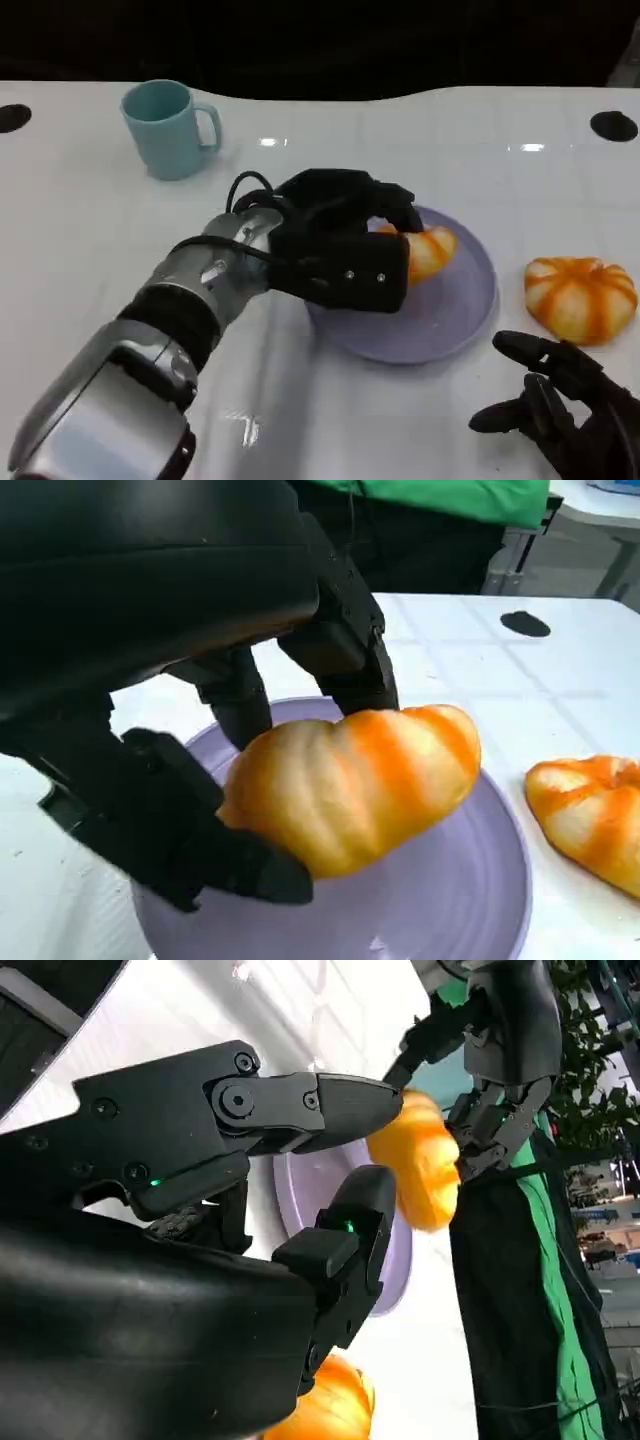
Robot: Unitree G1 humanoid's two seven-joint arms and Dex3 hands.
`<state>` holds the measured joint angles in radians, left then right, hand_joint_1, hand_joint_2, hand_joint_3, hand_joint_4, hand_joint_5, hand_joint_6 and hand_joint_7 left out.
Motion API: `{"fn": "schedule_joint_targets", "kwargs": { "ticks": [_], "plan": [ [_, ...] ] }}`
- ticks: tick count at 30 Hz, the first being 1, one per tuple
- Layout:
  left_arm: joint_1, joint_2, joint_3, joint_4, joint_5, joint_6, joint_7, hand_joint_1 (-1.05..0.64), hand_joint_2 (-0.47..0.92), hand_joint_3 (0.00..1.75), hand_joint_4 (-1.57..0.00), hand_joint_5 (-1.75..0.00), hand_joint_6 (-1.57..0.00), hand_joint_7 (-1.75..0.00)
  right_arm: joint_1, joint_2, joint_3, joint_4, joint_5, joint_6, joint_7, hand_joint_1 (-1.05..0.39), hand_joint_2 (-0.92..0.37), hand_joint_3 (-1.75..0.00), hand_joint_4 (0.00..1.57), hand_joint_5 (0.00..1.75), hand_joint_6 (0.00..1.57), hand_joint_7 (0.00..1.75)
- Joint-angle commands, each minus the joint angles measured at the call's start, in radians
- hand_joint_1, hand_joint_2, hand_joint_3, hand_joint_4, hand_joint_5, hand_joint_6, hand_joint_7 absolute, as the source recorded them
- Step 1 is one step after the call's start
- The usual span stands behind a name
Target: Grasp the bread from the table and place it into the plate.
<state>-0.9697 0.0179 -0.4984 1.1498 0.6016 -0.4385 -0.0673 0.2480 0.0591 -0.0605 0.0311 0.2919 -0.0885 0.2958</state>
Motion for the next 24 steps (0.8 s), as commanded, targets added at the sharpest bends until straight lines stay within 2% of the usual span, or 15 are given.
{"fn": "schedule_joint_targets", "kwargs": {
  "ticks": [1, 2, 3, 4, 5, 7, 11, 24],
  "plan": [
    [-0.030, 0.011, 0.010, -0.001, -0.014, -0.006, -0.017, -0.32, 0.92, 0.15, -0.67, -0.47, -0.67, -0.01, 0.008, -0.008, -0.002, -0.008, -0.002, 0.002, -0.008, -0.78, -0.92, -0.33, 0.76, 1.10, 0.84, 0.60],
    [-0.030, 0.011, 0.010, -0.001, -0.014, -0.006, -0.018, -0.32, 0.92, 0.15, -0.67, -0.47, -0.67, -0.01, 0.008, -0.008, -0.001, -0.008, -0.002, 0.001, -0.008, -0.78, -0.92, -0.33, 0.76, 1.10, 0.84, 0.60],
    [-0.042, 0.023, 0.000, 0.000, -0.004, 0.005, -0.052, -0.41, 0.92, 0.19, -0.59, -0.42, -0.60, -0.01, 0.007, -0.008, -0.001, -0.009, -0.002, 0.002, -0.009, -0.78, -0.92, -0.33, 0.76, 1.10, 0.85, 0.60],
    [-0.051, 0.033, -0.007, 0.000, 0.003, 0.014, -0.078, -0.58, 0.92, 0.31, -0.41, -0.32, -0.48, -0.01, 0.007, -0.007, 0.000, -0.010, -0.002, 0.003, -0.010, -0.78, -0.92, -0.33, 0.76, 1.10, 0.85, 0.60],
    [-0.059, 0.044, -0.009, -0.001, 0.005, 0.014, -0.105, -0.69, 0.92, 0.38, -0.30, -0.25, -0.39, -0.01, 0.005, -0.008, 0.000, -0.007, -0.002, -0.001, -0.008, -0.78, -0.92, -0.33, 0.76, 1.10, 0.85, 0.60],
    [-0.063, 0.054, -0.008, -0.006, 0.003, 0.012, -0.130, -0.77, 0.92, 0.44, -0.24, -0.22, -0.31, 0.00, 0.004, -0.008, 0.000, -0.004, -0.003, -0.006, -0.007, -0.78, -0.92, -0.33, 0.76, 1.10, 0.85, 0.60],
    [-0.055, 0.075, 0.007, -0.033, -0.013, 0.000, -0.156, -0.80, 0.92, 0.48, -0.24, -0.21, -0.29, -0.01, 0.005, -0.007, -0.001, -0.008, 0.004, 0.000, -0.005, -0.77, -0.92, -0.33, 0.75, 1.10, 0.84, 0.60],
    [0.012, 0.166, 0.066, -0.166, -0.099, -0.010, -0.249, -0.71, 0.92, 0.44, -0.41, -0.23, -0.50, -0.07, 0.006, -0.016, -0.006, -0.012, 0.002, 0.005, -0.006, -0.77, -0.92, -0.34, 0.75, 1.09, 0.84, 0.60]
  ]
}}
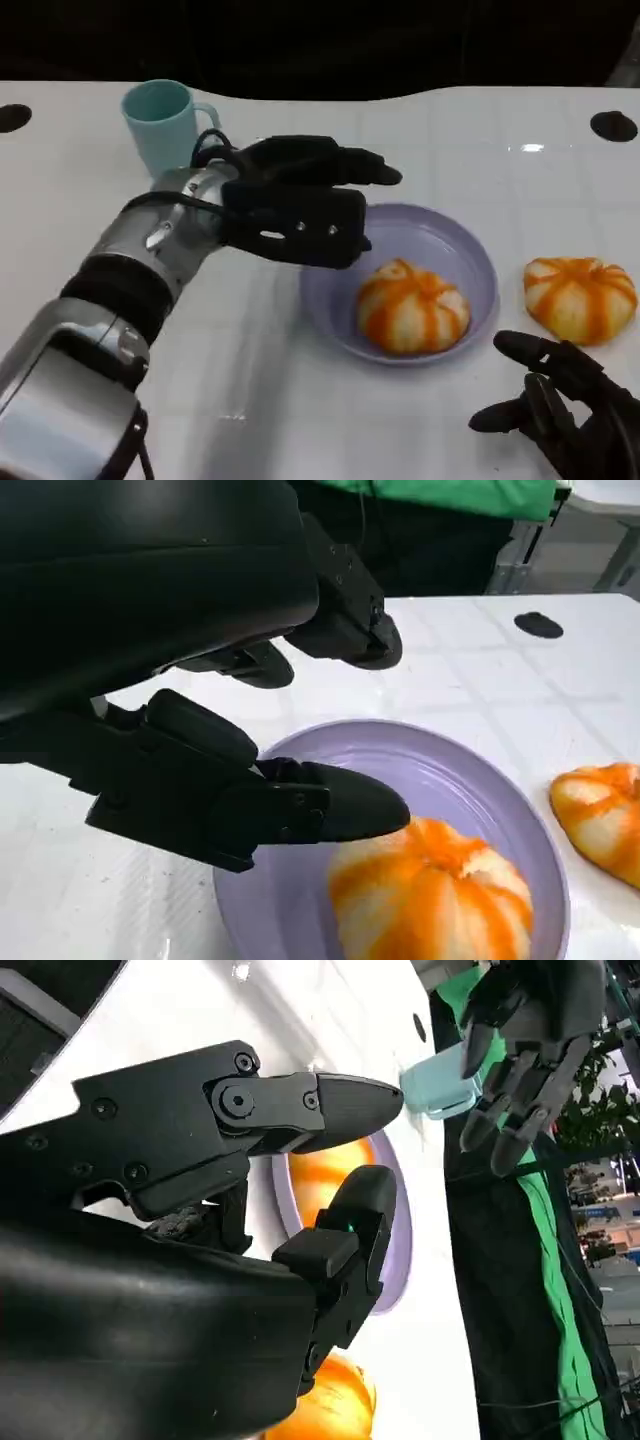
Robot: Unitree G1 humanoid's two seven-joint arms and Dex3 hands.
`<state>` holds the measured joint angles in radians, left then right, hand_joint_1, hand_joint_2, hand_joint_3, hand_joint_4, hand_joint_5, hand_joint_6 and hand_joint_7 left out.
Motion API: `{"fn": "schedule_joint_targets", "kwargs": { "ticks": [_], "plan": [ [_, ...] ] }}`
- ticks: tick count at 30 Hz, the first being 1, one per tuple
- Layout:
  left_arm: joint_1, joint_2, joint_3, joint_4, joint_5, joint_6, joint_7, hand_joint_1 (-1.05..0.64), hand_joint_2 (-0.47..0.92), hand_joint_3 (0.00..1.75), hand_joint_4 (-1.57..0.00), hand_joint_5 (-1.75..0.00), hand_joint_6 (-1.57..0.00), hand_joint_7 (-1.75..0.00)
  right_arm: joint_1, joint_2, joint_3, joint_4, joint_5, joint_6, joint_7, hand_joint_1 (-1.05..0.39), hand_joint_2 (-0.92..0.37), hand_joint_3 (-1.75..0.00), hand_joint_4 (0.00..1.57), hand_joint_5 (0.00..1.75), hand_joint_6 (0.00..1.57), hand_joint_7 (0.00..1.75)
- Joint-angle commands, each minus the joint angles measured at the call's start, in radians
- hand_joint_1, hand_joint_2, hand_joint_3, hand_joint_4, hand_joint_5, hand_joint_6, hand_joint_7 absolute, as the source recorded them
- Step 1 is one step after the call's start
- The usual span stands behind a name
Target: Grasp the bread from the table and place it into the plate.
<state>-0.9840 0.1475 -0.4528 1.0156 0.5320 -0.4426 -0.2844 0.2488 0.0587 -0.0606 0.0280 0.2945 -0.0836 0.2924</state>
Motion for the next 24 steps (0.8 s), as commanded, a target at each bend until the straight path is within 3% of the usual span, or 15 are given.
{"fn": "schedule_joint_targets", "kwargs": {
  "ticks": [1, 6, 9, 11, 12, 14, 17, 20, 24],
  "plan": [
    [0.031, 0.040, 0.025, -0.040, -0.034, -0.003, -0.034, -0.71, 0.92, 0.43, -0.42, -0.23, -0.51, -0.07, 0.006, -0.016, -0.006, -0.010, 0.000, 0.004, -0.003, -0.78, -0.92, -0.34, 0.76, 1.10, 0.85, 0.60],
    [0.042, 0.047, 0.032, -0.060, -0.048, 0.003, -0.041, -0.70, 0.92, 0.42, -0.43, -0.22, -0.52, -0.06, 0.006, -0.015, -0.008, -0.011, 0.006, 0.008, 0.000, -0.78, -0.92, -0.33, 0.76, 1.10, 0.85, 0.59],
    [0.133, 0.043, 0.166, -0.117, -0.233, 0.000, -0.082, -0.59, 0.92, 0.32, -0.55, -0.31, -0.60, -0.09, 0.007, -0.009, -0.008, -0.016, 0.014, 0.014, -0.001, -0.77, -0.92, -0.33, 0.76, 1.10, 0.85, 0.59],
    [0.150, 0.044, 0.183, -0.139, -0.262, 0.008, -0.096, -0.58, 0.92, 0.31, -0.57, -0.32, -0.61, -0.09, 0.007, -0.008, -0.008, -0.017, 0.015, 0.015, -0.001, -0.77, -0.92, -0.33, 0.76, 1.10, 0.85, 0.59],
    [0.223, 0.023, 0.245, -0.199, -0.357, 0.023, -0.103, -0.58, 0.92, 0.30, -0.57, -0.33, -0.61, -0.09, 0.008, -0.009, -0.007, -0.018, 0.010, 0.012, -0.002, -0.77, -0.92, -0.33, 0.76, 1.10, 0.85, 0.59],
    [0.320, -0.004, 0.323, -0.290, -0.479, 0.054, -0.114, -0.51, 0.92, 0.36, -0.56, -0.73, -0.69, -0.13, 0.009, -0.011, -0.006, -0.018, 0.003, 0.008, -0.004, -0.77, -0.92, -0.33, 0.75, 1.09, 0.84, 0.58],
    [0.358, -0.007, 0.338, -0.353, -0.515, 0.093, -0.123, -0.49, 0.92, 0.37, -0.52, -0.89, -0.70, -0.14, 0.009, -0.011, -0.006, -0.019, 0.002, 0.008, -0.004, -0.77, -0.92, -0.33, 0.75, 1.09, 0.84, 0.58],
    [0.514, -0.069, 0.442, -0.571, -0.781, 0.334, -0.186, -0.53, 0.92, 0.46, -0.57, -0.99, -0.76, -0.19, 0.003, -0.013, -0.010, -0.009, 0.009, 0.007, 0.004, -0.77, -0.92, -0.33, 0.76, 1.09, 0.84, 0.58],
    [0.632, -0.105, 0.508, -0.778, -0.958, 0.585, -0.141, -0.58, 0.92, 0.42, -0.61, -1.20, -0.77, -0.36, 0.001, -0.014, -0.011, -0.004, 0.004, -0.001, 0.005, -0.77, -0.92, -0.33, 0.75, 1.09, 0.83, 0.57]
  ]
}}
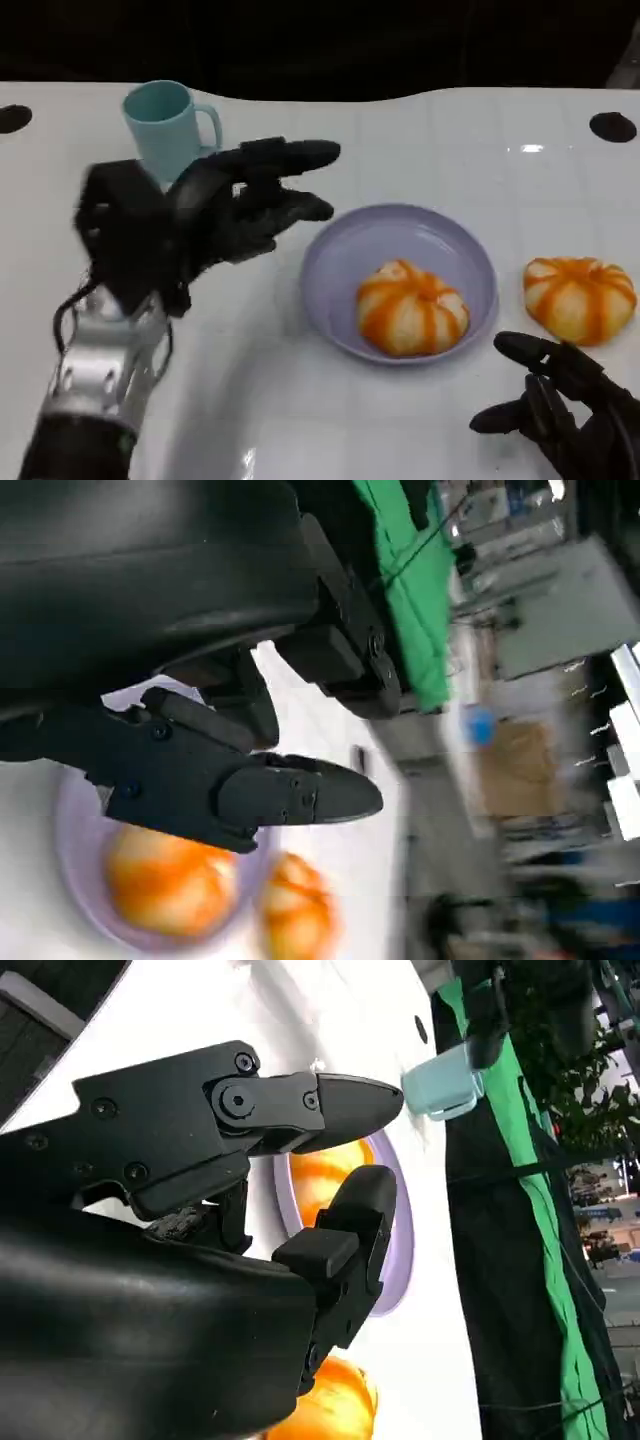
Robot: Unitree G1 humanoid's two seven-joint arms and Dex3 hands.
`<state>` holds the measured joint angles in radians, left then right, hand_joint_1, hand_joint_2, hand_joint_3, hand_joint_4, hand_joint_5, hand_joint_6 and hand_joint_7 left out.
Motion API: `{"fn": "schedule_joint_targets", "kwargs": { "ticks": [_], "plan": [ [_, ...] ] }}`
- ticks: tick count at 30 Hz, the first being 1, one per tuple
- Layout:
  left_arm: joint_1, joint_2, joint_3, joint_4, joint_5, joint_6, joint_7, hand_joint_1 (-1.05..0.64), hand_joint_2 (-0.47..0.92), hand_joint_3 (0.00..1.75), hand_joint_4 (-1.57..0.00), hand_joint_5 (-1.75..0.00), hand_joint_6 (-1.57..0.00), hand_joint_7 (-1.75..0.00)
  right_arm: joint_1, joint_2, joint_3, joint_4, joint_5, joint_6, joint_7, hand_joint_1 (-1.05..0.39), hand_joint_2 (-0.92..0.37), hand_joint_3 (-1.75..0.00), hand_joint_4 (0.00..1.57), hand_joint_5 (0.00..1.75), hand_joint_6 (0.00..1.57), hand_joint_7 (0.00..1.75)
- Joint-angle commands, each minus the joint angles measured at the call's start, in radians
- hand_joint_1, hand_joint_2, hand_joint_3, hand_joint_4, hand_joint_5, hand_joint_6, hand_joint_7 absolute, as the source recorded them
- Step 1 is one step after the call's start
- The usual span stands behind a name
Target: Grasp the bread from the table and place it into the plate.
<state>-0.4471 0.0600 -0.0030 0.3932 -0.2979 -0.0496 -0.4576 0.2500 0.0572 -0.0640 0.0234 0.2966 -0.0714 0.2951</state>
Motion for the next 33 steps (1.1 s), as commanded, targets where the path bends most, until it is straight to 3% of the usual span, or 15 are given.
{"fn": "schedule_joint_targets", "kwargs": {
  "ticks": [1, 5, 7, 10, 16, 20, 24, 28, 33],
  "plan": [
    [0.115, -0.027, 0.075, -0.198, -0.165, 0.253, 0.054, -0.56, 0.92, 0.45, -0.66, -1.26, -0.70, -0.52, -0.001, -0.012, -0.008, 0.001, 0.002, -0.012, 0.002, -0.77, -0.92, -0.33, 0.75, 1.09, 0.84, 0.58],
    [0.179, -0.040, 0.112, -0.309, -0.242, 0.401, 0.101, -0.54, 0.92, 0.46, -0.69, -1.30, -0.62, -0.69, -0.001, -0.011, -0.008, -0.001, 0.005, -0.009, 0.002, -0.77, -0.92, -0.33, 0.74, 1.09, 0.84, 0.58],
    [0.236, -0.046, 0.135, -0.375, -0.294, 0.475, 0.121, -0.53, 0.92, 0.56, -0.55, -1.61, -0.51, -1.14, 0.001, -0.009, -0.007, -0.005, 0.007, -0.005, 0.001, -0.77, -0.92, -0.33, 0.75, 1.09, 0.84, 0.58],
    [0.292, -0.056, 0.160, -0.447, -0.363, 0.565, 0.147, -0.52, 0.92, 0.59, -0.51, -1.72, -0.46, -1.35, 0.006, -0.008, -0.005, -0.013, 0.007, 0.000, -0.001, -0.77, -0.92, -0.33, 0.75, 1.09, 0.85, 0.58],
    [0.389, -0.069, 0.176, -0.538, -0.442, 0.652, 0.160, -0.51, 0.92, 0.58, -0.58, -1.75, -0.47, -1.46, 0.011, -0.007, -0.002, -0.024, 0.007, 0.005, -0.002, -0.76, -0.92, -0.33, 0.75, 1.09, 0.85, 0.58],
    [0.456, -0.068, 0.163, -0.577, -0.421, 0.624, 0.142, -0.51, 0.92, 0.54, -0.68, -1.75, -0.45, -1.72, 0.014, -0.013, 0.004, -0.037, -0.004, 0.020, -0.012, -0.77, -0.92, -0.32, 0.76, 1.09, 0.85, 0.57],
    [0.467, -0.066, 0.157, -0.584, -0.419, 0.615, 0.141, -0.51, 0.92, 0.53, -0.68, -1.75, -0.44, -1.74, 0.015, -0.013, 0.005, -0.045, -0.008, 0.027, -0.017, -0.78, -0.92, -0.33, 0.76, 1.09, 0.85, 0.58],
    [0.576, -0.074, 0.119, -0.619, -0.378, 0.562, 0.133, -0.51, 0.92, 0.51, -0.67, -1.75, -0.43, -1.75, 0.007, -0.011, 0.000, -0.038, 0.006, 0.024, -0.010, -0.76, -0.92, -0.33, 0.76, 1.09, 0.85, 0.58],
    [0.583, -0.075, 0.103, -0.601, -0.364, 0.524, 0.117, -0.52, 0.92, 0.49, -0.68, -1.75, -0.43, -1.75, 0.008, -0.010, -0.002, -0.040, 0.006, 0.027, -0.014, -0.77, -0.92, -0.33, 0.76, 1.09, 0.86, 0.58]
  ]
}}
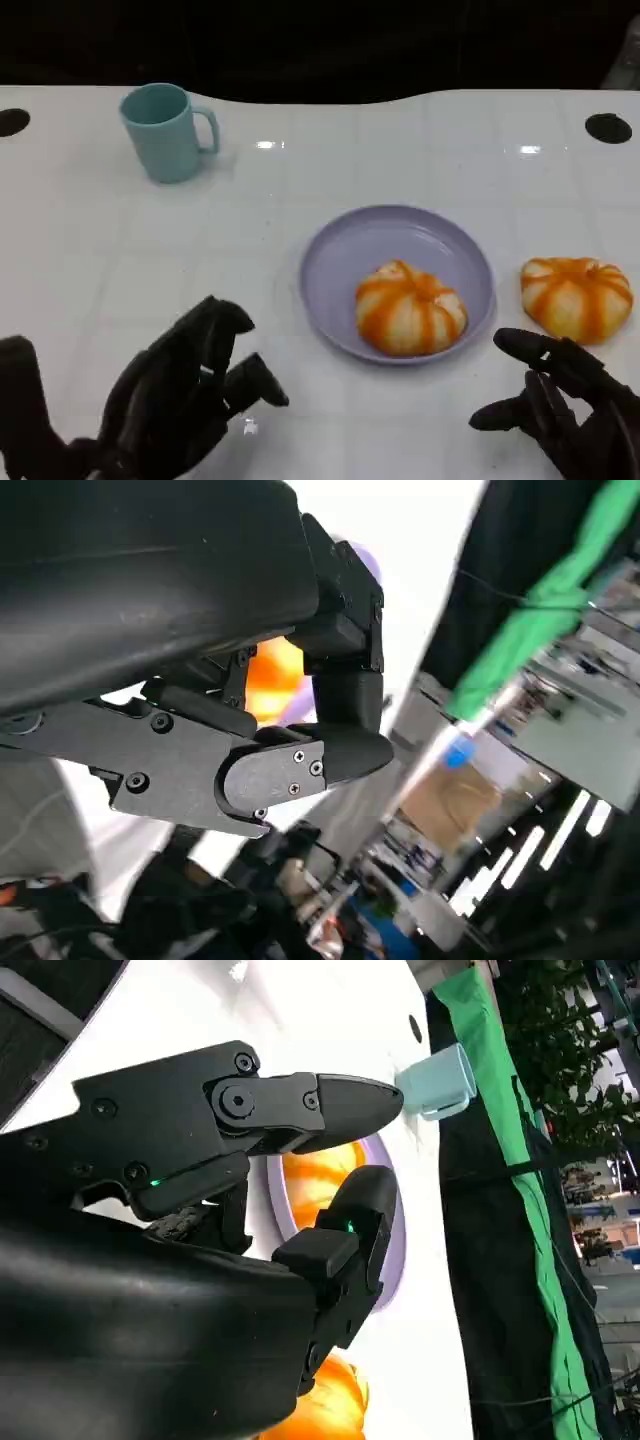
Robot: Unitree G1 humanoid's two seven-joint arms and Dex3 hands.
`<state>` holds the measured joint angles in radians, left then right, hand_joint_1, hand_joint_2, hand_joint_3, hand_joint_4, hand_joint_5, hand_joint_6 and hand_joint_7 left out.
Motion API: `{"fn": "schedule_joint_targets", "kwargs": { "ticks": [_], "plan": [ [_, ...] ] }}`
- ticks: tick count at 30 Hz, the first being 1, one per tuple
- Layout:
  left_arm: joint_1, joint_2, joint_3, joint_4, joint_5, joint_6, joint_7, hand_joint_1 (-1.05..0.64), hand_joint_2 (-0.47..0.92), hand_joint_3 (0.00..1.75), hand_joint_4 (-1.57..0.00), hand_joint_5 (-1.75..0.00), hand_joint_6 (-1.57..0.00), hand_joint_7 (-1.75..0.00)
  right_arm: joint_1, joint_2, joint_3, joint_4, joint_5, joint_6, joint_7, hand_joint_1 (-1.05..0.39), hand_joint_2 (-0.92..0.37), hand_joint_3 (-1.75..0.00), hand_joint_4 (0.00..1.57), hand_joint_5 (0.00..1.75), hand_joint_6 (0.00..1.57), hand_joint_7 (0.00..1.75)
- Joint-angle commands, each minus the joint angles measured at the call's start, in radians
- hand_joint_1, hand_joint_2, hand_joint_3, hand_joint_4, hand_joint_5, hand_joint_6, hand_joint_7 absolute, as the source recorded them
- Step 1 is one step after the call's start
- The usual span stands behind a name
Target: Grasp the bread from the table and place it into the plate.
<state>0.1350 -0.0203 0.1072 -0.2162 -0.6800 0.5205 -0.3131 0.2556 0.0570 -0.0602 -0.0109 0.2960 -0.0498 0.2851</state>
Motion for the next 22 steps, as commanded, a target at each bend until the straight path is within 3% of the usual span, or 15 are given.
{"fn": "schedule_joint_targets", "kwargs": {
  "ticks": [1, 22],
  "plan": [
    [0.000, 0.006, -0.011, 0.014, 0.024, -0.056, -0.032, -0.52, 0.92, 0.49, -0.68, -1.75, -0.43, -1.75, 0.003, -0.010, -0.007, -0.006, 0.009, 0.006, -0.002, -0.77, -0.92, -0.33, 0.76, 1.09, 0.86, 0.58],
    [-0.016, 0.009, -0.021, 0.056, 0.040, -0.075, -0.015, -0.52, 0.92, 0.52, -0.67, -1.75, -0.44, -1.75, 0.005, -0.022, -0.017, 0.010, 0.008, -0.010, 0.014, -0.76, -0.92, -0.32, 0.76, 1.07, 0.85, 0.55]
  ]
}}
